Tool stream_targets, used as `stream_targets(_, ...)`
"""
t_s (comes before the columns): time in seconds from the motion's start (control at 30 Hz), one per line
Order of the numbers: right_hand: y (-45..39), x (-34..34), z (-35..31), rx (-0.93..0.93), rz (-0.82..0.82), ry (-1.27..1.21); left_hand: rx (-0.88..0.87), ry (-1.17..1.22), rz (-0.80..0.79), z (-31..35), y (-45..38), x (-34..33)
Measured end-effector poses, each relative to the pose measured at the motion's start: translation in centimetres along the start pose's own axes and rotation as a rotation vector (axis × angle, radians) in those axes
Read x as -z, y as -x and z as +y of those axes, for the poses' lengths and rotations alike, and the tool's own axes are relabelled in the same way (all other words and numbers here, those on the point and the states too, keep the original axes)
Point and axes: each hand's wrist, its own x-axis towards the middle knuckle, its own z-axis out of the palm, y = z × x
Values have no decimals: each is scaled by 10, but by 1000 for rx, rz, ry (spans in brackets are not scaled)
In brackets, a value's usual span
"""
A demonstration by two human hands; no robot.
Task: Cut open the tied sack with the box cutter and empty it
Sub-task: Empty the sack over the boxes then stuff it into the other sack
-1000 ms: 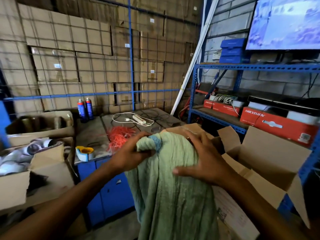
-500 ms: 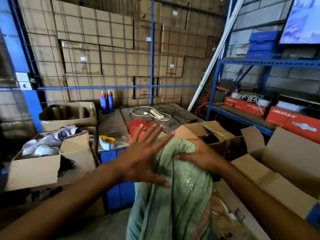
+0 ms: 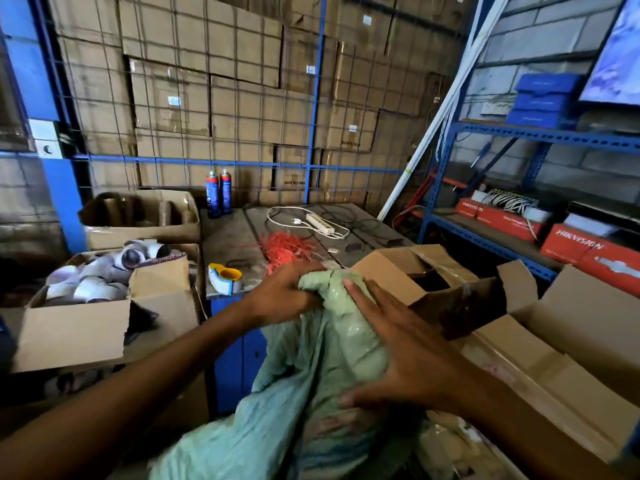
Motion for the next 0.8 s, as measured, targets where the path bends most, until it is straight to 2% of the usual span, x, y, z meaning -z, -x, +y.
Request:
stream_targets(0.07,-11,-25,1,16,99,109,149,222,-14,7,-1,3)
stream_targets(0.1,-18,-33,2,16,194,54,225,296,-42,6,-1,5)
stream_targets(0.17,-31,-39,8,1,337,-254,283,281,-40,1,0,9)
stream_targets(0.23,-39,-41,14,-46,408,-472,202,-64,72,-3,8,16)
stream_targets(0.3,-49,-41,13,-148,418,-616,-12,-518,74,-8,23,19)
stream_targets(0.37,-58,-39,13,-280,358,-821,-98,-828,-99,-13,43,9)
stream_targets(0.43,-69,-39,10,-468,179,-1069,-61,-948,-214,-25,60,-7)
stream_targets(0.5,-75,-42,1,-591,-22,-1190,-76,-935,-133,-48,68,-12)
stream_targets(0.53,-77,-46,-2,-620,-88,-1219,-138,-900,-53,-58,69,-8)
stream_targets(0.6,-80,-55,-10,-654,-163,-1160,-175,-824,19,-71,71,4)
stream_targets(0.67,-83,-55,-13,-598,-128,-846,-117,-760,62,-79,72,20)
stream_targets(0.7,-81,-50,-13,-531,-77,-649,-74,-700,72,-81,70,28)
stream_targets(0.77,-76,-38,-23,-305,15,-427,3,-420,82,-84,64,46)
stream_targets(0.8,-69,-35,-34,-168,-24,-315,65,-231,78,-81,60,56)
